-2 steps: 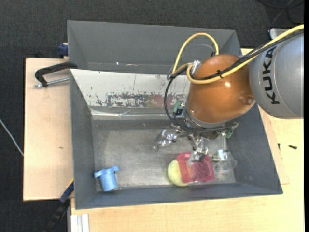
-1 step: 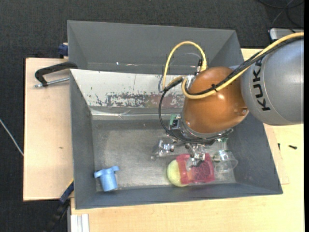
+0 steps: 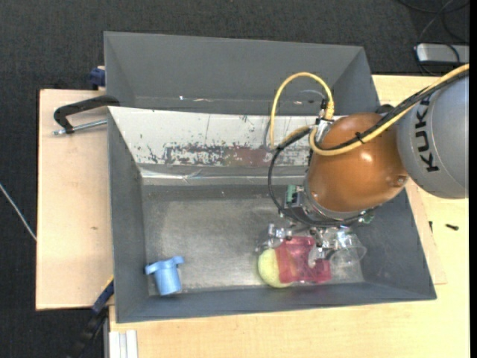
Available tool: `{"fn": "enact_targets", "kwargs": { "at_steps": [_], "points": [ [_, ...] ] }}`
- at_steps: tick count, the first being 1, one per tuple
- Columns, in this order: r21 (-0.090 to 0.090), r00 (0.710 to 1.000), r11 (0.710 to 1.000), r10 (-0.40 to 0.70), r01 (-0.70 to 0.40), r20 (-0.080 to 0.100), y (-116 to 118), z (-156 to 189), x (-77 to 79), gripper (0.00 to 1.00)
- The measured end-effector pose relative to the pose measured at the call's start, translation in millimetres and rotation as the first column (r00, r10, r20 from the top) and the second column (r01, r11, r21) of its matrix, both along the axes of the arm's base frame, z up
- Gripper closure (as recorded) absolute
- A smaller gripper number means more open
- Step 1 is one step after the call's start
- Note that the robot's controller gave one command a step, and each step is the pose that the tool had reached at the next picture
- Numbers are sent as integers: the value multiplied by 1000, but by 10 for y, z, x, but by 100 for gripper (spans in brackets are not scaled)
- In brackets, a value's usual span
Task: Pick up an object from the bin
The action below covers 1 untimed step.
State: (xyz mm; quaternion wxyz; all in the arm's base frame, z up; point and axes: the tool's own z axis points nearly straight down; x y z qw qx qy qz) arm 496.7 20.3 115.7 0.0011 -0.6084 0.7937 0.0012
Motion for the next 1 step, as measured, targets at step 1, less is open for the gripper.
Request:
{"fn": "enact_targets", "kwargs": {
  "at_steps": [1],
  "points": [
    [-1, 982, 982, 190, -190, 3, -637, -47, 144, 100]
  ]
}}
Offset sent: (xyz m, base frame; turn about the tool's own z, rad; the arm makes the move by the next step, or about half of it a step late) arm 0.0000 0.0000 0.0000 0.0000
